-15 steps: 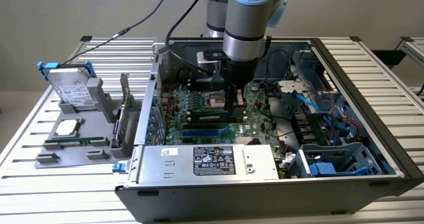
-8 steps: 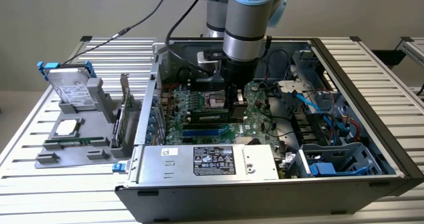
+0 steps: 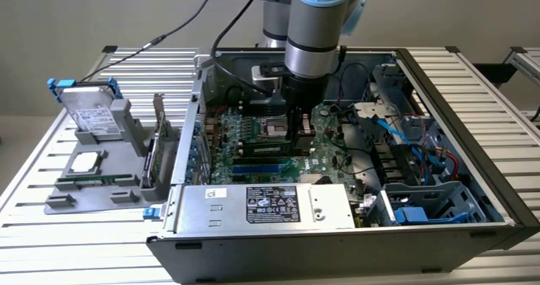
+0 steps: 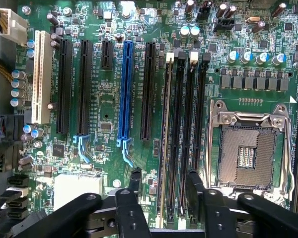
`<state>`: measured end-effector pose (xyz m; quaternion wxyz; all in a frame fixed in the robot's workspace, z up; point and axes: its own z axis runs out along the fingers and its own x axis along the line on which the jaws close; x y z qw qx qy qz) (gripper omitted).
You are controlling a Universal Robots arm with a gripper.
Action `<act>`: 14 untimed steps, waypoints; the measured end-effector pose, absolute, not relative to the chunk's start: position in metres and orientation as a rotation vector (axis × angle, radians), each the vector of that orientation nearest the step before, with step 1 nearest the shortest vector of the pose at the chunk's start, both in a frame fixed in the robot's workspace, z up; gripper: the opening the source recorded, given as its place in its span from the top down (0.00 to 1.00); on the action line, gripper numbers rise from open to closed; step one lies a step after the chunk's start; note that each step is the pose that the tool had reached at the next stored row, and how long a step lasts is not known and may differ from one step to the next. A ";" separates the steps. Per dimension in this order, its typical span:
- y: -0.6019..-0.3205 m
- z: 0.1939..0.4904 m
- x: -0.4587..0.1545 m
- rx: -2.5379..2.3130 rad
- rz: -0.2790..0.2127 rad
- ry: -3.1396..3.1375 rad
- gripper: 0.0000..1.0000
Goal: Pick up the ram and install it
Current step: 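Insert the ram into the slot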
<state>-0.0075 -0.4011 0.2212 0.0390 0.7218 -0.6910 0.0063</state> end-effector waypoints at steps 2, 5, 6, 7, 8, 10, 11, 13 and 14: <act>-0.401 0.221 -0.007 2.213 0.019 -2.118 0.55; -0.401 0.221 -0.007 2.213 0.019 -2.118 0.58; -0.401 0.221 -0.007 2.213 0.019 -2.118 0.65; -0.401 0.221 -0.007 2.213 0.019 -2.118 0.65; -0.401 0.221 -0.007 2.213 0.019 -2.118 0.65; -0.401 0.221 -0.007 2.213 0.019 -2.118 0.65; -0.401 0.221 -0.007 2.213 0.019 -2.118 0.68; -0.401 0.221 -0.007 2.213 0.019 -2.118 0.75; -0.401 0.221 -0.007 2.213 0.019 -2.118 0.75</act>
